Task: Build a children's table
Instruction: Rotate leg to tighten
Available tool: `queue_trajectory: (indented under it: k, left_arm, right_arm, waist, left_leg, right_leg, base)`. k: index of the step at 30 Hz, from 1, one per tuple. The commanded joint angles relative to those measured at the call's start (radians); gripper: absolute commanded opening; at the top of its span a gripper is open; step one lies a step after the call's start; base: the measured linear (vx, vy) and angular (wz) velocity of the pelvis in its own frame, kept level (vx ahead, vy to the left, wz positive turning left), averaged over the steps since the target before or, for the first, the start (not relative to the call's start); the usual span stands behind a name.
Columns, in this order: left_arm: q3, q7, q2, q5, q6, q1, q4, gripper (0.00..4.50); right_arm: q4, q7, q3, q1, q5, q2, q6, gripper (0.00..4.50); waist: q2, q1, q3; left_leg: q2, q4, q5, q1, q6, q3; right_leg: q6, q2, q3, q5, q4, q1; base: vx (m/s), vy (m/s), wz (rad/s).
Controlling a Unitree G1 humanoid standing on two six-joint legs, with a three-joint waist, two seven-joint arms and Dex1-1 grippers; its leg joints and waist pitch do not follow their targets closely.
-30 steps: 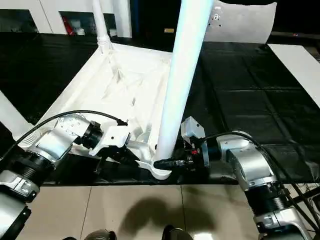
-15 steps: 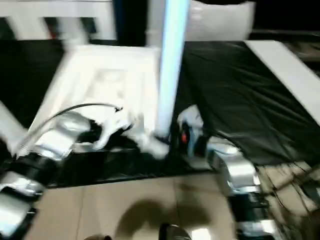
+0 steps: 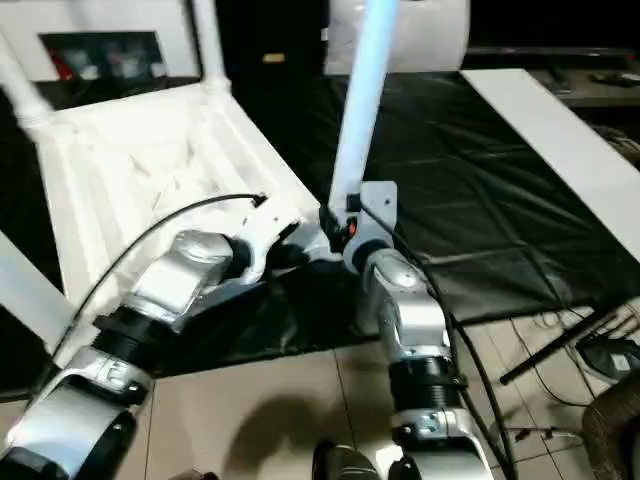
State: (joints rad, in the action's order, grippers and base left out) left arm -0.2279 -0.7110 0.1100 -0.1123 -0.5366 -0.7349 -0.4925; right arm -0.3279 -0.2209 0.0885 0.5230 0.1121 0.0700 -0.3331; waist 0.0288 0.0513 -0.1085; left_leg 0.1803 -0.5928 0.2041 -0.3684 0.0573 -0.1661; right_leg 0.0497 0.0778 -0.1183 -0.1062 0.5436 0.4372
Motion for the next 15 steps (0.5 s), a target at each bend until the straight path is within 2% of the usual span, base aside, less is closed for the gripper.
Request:
queue_trajectory:
  k: [1,3,4,5,7,8,9,10,11,12,14,15]
  left_arm:
    - [0.006,0.023,-0.023,0.015,0.035,-0.023,0.047,0.0]
    - [-0.014,-0.014,0.009,0.01,0.023,0.003,0.069,0.0]
    - [-0.017,-0.031,0.024,0.014,0.027,0.012,0.072,0.0]
    - [-0.019,-0.044,0.033,0.018,0.033,0.018,0.075,0.0]
    - [-0.043,-0.11,0.073,0.021,0.07,0.037,0.074,0.0]
    - [-0.049,-0.123,0.081,0.021,0.079,0.041,0.073,0.0]
    - [-0.06,-0.155,0.099,0.022,0.1,0.048,0.071,0.0]
    - [-0.067,-0.176,0.111,0.022,0.115,0.052,0.07,0.0]
    - [-0.074,-0.195,0.125,0.019,0.127,0.056,0.068,0.0]
    - [-0.09,-0.235,0.153,0.015,0.157,0.063,0.062,0.0]
    - [-0.108,-0.287,0.19,0.012,0.187,0.07,0.057,0.0]
    - [-0.113,-0.304,0.199,0.014,0.199,0.071,0.057,0.0]
  right_arm:
    - [-0.03,-0.063,-0.094,-0.016,0.024,0.047,-0.021,3.25]
    - [-0.013,-0.097,-0.081,-0.03,0.018,0.006,0.011,3.46]
    - [0.005,-0.124,-0.075,-0.042,0.028,-0.017,0.019,3.46]
    - [0.018,-0.144,-0.072,-0.052,0.036,-0.033,0.024,3.46]
    - [0.05,-0.219,-0.08,-0.082,0.036,-0.096,0.05,3.79]
    - [0.056,-0.24,-0.083,-0.089,0.036,-0.11,0.056,3.79]
    - [0.071,-0.281,-0.085,-0.1,0.044,-0.137,0.062,3.91]
    - [0.081,-0.308,-0.085,-0.107,0.05,-0.154,0.066,4.02]
    - [0.092,-0.344,-0.089,-0.114,0.056,-0.175,0.071,4.12]
    - [0.11,-0.414,-0.097,-0.127,0.066,-0.219,0.084,4.19]
    - [0.123,-0.499,-0.102,-0.141,0.078,-0.278,0.099,4.25]
    - [0.126,-0.522,-0.103,-0.145,0.084,-0.294,0.103,4.43]
  waist:
    - [-0.003,-0.009,0.078]
    - [-0.006,-0.012,0.081]
    - [-0.009,-0.012,0.08]
    - [-0.008,-0.012,0.08]
    - [-0.009,-0.015,0.078]
    - [-0.009,-0.015,0.078]
    - [-0.013,-0.015,0.076]
    - [-0.01,-0.015,0.074]
    - [-0.01,-0.016,0.072]
    - [-0.014,-0.019,0.07]
    - [-0.013,-0.023,0.068]
    - [-0.014,-0.028,0.066]
  left_leg:
    - [0.032,0.063,0.089,-0.004,-0.146,0.008]
    - [0.035,0.062,0.046,-0.007,-0.165,0.009]
    - [0.036,0.062,0.038,-0.008,-0.17,0.009]
    - [0.036,0.06,0.031,-0.006,-0.183,0.008]
    - [0.039,0.061,0.028,-0.004,-0.195,0.009]
    - [0.039,0.061,0.038,-0.003,-0.196,0.008]
    - [0.04,0.063,0.056,-0.001,-0.191,0.008]
    - [0.04,0.063,0.071,-0.002,-0.189,0.008]
    - [0.041,0.065,0.093,0.0,-0.172,0.008]
    - [0.041,0.066,0.118,0.001,-0.161,0.009]
    - [0.043,0.067,0.136,0.003,-0.151,0.009]
    - [0.045,0.07,0.156,0.009,-0.134,0.008]
  right_leg:
    - [0.17,0.068,0.052,-0.314,-0.054,-0.082]
    - [0.183,0.069,0.053,-0.262,-0.046,-0.086]
    - [0.188,0.068,0.053,-0.246,-0.044,-0.085]
    - [0.194,0.065,0.052,-0.225,-0.043,-0.086]
    - [0.2,0.066,0.052,-0.222,-0.043,-0.085]
    - [0.199,0.065,0.052,-0.233,-0.044,-0.086]
    - [0.199,0.065,0.052,-0.254,-0.049,-0.083]
    - [0.196,0.065,0.051,-0.271,-0.052,-0.084]
    - [0.19,0.066,0.052,-0.307,-0.054,-0.083]
    - [0.177,0.065,0.05,-0.343,-0.059,-0.083]
    - [0.161,0.065,0.052,-0.37,-0.062,-0.082]
    - [0.157,0.066,0.053,-0.399,-0.065,-0.078]
  base:
    - [0.0,0.0,0.0]
    - [0.0,0.0,0.0]
    - [0.0,0.0,0.0]
    - [0.0,0.0,0.0]
    - [0.0,0.0,0.0]
    - [0.0,0.0,0.0]
    - [0.0,0.0,0.0]
    - [0.0,0.0,0.0]
    - [0.0,0.0,0.0]
    - [0.0,0.0,0.0]
    - [0.0,0.0,0.0]
    - [0.0,0.0,0.0]
